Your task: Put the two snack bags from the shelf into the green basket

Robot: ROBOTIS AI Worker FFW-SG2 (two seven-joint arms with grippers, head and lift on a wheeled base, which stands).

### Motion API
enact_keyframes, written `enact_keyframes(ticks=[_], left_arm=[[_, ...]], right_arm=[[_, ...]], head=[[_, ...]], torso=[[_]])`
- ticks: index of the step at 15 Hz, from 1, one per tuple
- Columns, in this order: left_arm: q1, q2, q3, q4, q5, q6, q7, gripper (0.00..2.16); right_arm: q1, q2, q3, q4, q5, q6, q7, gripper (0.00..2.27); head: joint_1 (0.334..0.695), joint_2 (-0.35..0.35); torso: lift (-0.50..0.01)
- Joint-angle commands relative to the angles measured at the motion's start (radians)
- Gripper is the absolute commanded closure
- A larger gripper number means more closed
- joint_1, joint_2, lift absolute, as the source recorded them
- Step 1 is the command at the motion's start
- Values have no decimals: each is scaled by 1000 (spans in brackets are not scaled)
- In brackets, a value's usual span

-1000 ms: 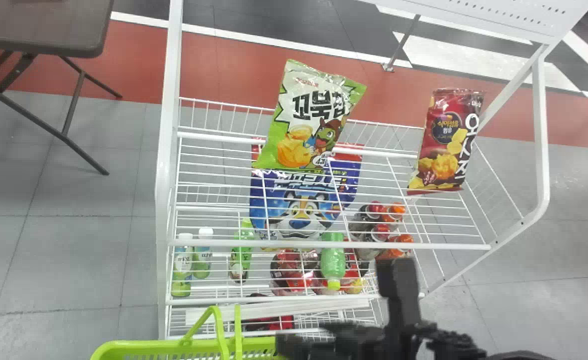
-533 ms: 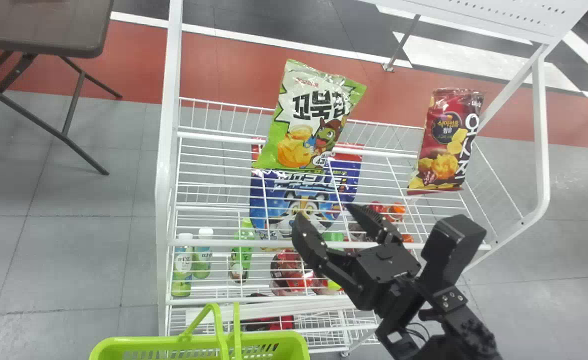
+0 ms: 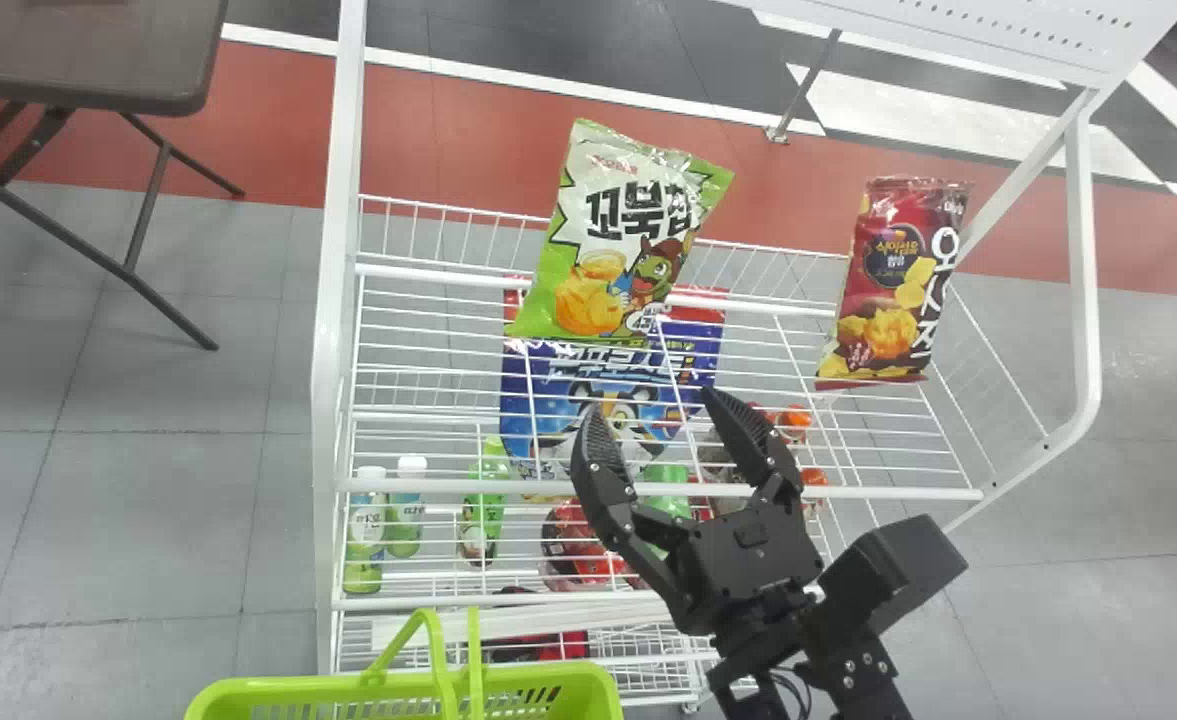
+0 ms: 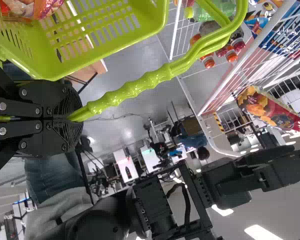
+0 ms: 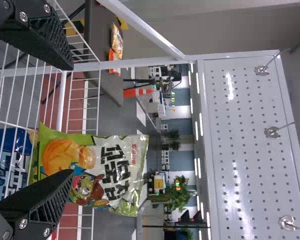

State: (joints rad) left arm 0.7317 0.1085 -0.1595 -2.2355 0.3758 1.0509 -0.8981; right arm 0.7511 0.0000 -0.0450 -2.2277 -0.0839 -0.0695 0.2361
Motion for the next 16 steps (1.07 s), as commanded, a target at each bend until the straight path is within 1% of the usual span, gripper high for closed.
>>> enact_keyframes(ticks=[1,6,16], left_arm=[[6,0,2,1,0,-12,-2,2111],[8,2,2,-1,0,-15,-4,2111],[9,2,0,-9,2,-8,-1,2111]], right_arm=[[10,1,-1,-10,-7,1,-1,76],[17,1,1,-10,-16,-42,-1,83],[20,1,-7,-12,-36,-54,-1,87]], head=[[695,-350],[695,-350],[695,-350]], torso=[[-6],[-6],[-6]])
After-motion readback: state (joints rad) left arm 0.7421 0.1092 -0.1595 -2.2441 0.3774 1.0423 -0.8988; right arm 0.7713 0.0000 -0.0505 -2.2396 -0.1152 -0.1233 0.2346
